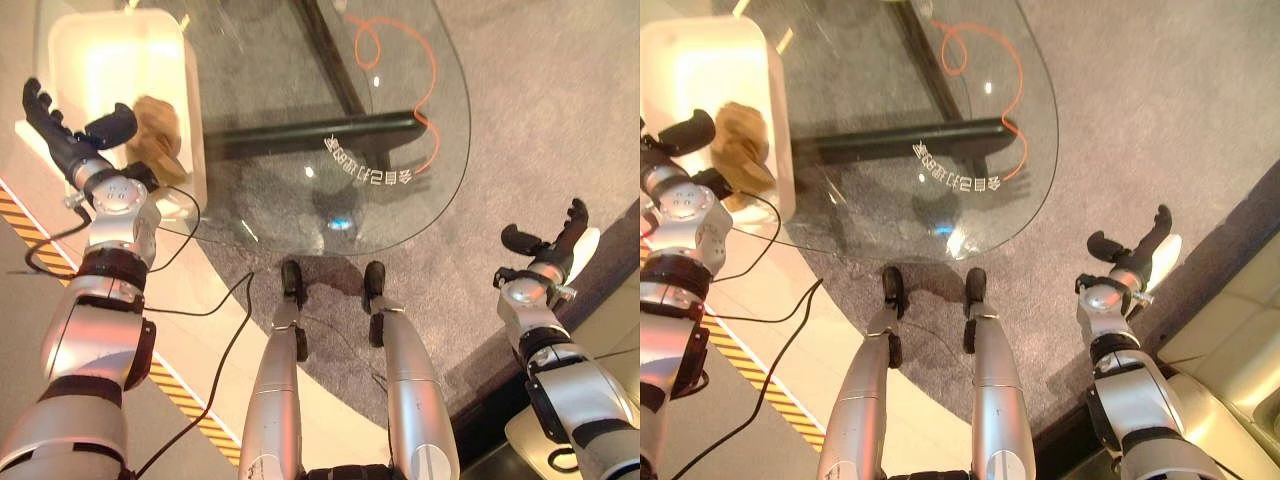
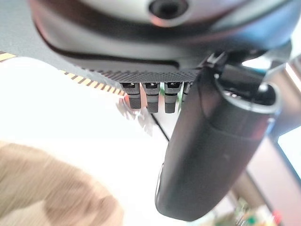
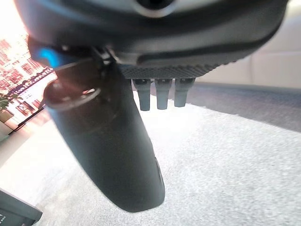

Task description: Wipe the table with a cloth and put it in the basket.

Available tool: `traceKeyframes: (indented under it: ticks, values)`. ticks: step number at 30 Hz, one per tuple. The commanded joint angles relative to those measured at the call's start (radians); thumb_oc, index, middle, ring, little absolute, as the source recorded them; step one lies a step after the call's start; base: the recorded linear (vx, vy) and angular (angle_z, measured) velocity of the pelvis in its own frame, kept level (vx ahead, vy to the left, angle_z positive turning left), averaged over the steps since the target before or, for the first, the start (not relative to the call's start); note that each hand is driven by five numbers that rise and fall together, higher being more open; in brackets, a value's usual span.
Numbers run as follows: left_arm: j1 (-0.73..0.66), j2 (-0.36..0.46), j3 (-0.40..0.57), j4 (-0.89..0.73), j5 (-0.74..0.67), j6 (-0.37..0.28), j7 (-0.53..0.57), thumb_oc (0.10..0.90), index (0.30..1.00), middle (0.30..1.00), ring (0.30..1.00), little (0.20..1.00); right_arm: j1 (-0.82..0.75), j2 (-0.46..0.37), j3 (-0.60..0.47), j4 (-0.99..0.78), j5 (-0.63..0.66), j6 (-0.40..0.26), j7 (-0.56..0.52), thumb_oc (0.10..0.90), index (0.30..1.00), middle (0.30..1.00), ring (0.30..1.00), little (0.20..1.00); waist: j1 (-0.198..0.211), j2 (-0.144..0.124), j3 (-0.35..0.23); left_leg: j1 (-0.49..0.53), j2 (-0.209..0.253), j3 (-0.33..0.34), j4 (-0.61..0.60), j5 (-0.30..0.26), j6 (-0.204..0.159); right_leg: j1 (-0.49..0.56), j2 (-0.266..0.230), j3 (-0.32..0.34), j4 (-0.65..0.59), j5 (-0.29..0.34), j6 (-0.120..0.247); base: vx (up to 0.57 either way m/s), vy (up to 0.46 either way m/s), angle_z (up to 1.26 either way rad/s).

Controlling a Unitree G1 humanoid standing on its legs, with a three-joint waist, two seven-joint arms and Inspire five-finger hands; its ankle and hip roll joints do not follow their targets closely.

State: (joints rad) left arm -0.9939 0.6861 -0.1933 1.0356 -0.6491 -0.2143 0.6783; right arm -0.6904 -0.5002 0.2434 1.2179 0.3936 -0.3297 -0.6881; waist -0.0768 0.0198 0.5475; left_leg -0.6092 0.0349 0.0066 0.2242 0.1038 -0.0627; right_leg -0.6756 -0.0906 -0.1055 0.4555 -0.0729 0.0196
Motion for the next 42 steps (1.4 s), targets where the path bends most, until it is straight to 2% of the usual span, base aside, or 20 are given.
traceKeyframes:
  ticks: [1,3,7,14,18,19,22,28,31,34,35,41,42]
  values:
    - [0.043,0.115,0.084,-0.040,0.014,-0.097,-0.036,0.800,0.900,0.900,0.900,0.900,0.110,-0.024,-0.062,-0.001,-0.007,-0.016,0.018,0.800,0.900,0.900,0.900,0.900,0.027,0.000,-0.074,0.101,-0.062,0.036,0.036,-0.123,0.015,0.128,0.053,0.009,-0.121,-0.001,0.034,0.10,-0.005,-0.05]
    - [0.110,0.115,0.105,-0.054,0.029,-0.087,-0.082,0.800,0.900,0.900,0.900,0.900,0.163,-0.013,-0.074,-0.002,-0.012,-0.008,0.042,0.800,0.900,0.900,0.900,0.900,0.033,0.000,-0.114,0.153,-0.061,0.030,-0.005,-0.117,0.012,0.180,0.044,0.009,-0.159,0.005,0.040,0.11,0.000,-0.07]
    - [0.261,0.086,0.165,-0.103,0.019,-0.115,-0.140,0.800,0.900,0.900,0.900,0.900,0.269,-0.002,-0.109,-0.004,-0.039,-0.003,0.102,0.800,0.900,0.900,0.900,0.900,0.047,0.002,-0.187,0.253,-0.063,0.024,-0.094,-0.103,0.013,0.286,0.025,0.014,-0.239,0.024,0.053,0.08,0.007,-0.05]
    - [0.522,-0.007,0.249,-0.166,0.017,-0.125,-0.325,0.800,0.900,0.900,0.900,0.900,0.442,0.041,-0.153,-0.007,-0.052,0.036,0.286,0.800,0.900,0.900,0.900,0.900,0.067,0.000,-0.308,0.432,-0.068,0.007,-0.215,-0.102,0.020,0.482,0.013,0.009,-0.356,0.035,0.067,0.09,-0.018,0.01]
    - [0.645,-0.073,0.249,-0.154,0.045,-0.109,-0.422,0.800,0.900,0.900,0.900,0.900,0.513,0.073,-0.175,0.011,-0.042,0.077,0.360,0.800,0.900,0.900,0.900,0.900,0.073,-0.002,-0.369,0.501,-0.060,0.008,-0.258,-0.094,0.020,0.557,0.014,-0.004,-0.397,0.046,0.073,0.11,-0.022,0.09]
    - [0.698,-0.115,0.244,-0.124,0.056,-0.099,-0.480,0.800,0.900,0.900,0.900,0.900,0.537,0.085,-0.185,0.031,-0.032,0.114,0.415,0.800,0.900,0.900,0.900,0.900,0.077,-0.003,-0.400,0.533,-0.056,0.010,-0.276,-0.091,0.018,0.588,0.016,-0.009,-0.413,0.050,0.076,0.15,0.001,0.10]
    - [0.780,-0.190,0.233,-0.057,0.090,-0.067,-0.556,0.800,0.900,0.900,0.900,0.900,0.575,0.107,-0.186,0.056,-0.085,0.177,0.484,0.800,0.900,0.900,0.900,0.900,0.085,-0.002,-0.449,0.582,-0.048,0.009,-0.299,-0.094,0.015,0.644,0.018,-0.024,-0.441,0.052,0.075,0.16,0.007,0.09]
    - [0.843,-0.291,0.219,0.108,0.131,-0.052,-0.673,0.800,0.900,0.900,0.900,0.900,0.599,0.142,-0.172,0.108,-0.138,0.229,0.587,0.800,0.900,0.900,0.900,0.900,0.084,-0.006,-0.488,0.627,-0.039,0.023,-0.302,-0.108,0.014,0.695,0.017,-0.035,-0.458,0.043,0.073,0.06,0.009,0.02]
    - [0.886,-0.347,0.195,0.208,0.195,-0.017,-0.737,0.800,0.900,0.900,0.900,0.900,0.610,0.172,-0.151,0.138,-0.198,0.267,0.626,0.800,0.900,0.900,0.900,0.900,0.083,-0.009,-0.500,0.647,-0.035,0.029,-0.301,-0.118,0.018,0.717,0.016,-0.041,-0.462,0.037,0.071,0.00,0.000,0.00]
    - [0.908,-0.366,0.183,0.251,0.212,0.000,-0.763,0.800,0.900,0.900,0.900,0.900,0.612,0.183,-0.145,0.157,-0.227,0.293,0.647,0.800,0.900,0.900,0.900,0.900,0.083,-0.009,-0.501,0.657,-0.034,0.034,-0.301,-0.122,0.020,0.728,0.014,-0.045,-0.467,0.036,0.071,0.00,0.000,0.00]
    - [0.916,-0.373,0.171,0.271,0.241,0.031,-0.778,0.800,0.900,0.900,0.900,0.900,0.611,0.188,-0.138,0.174,-0.239,0.308,0.659,0.800,0.900,0.900,0.900,0.900,0.083,-0.009,-0.500,0.663,-0.032,0.035,-0.302,-0.124,0.020,0.734,0.012,-0.049,-0.470,0.036,0.072,0.00,0.000,0.00]
    - [0.921,-0.388,0.133,0.310,0.290,0.086,-0.786,0.800,0.900,0.900,0.900,0.900,0.601,0.194,-0.126,0.217,-0.269,0.348,0.681,0.800,0.900,0.900,0.900,0.900,0.081,-0.008,-0.503,0.681,-0.026,0.049,-0.305,-0.132,0.020,0.753,0.008,-0.056,-0.486,0.042,0.075,0.00,0.003,-0.01]
    - [0.922,-0.389,0.126,0.314,0.298,0.112,-0.782,0.800,0.900,0.900,0.900,0.900,0.600,0.194,-0.121,0.218,-0.267,0.352,0.682,0.800,0.900,0.900,0.900,0.900,0.081,-0.008,-0.503,0.684,-0.025,0.051,-0.306,-0.132,0.019,0.755,0.006,-0.060,-0.489,0.044,0.077,0.00,0.000,0.00]
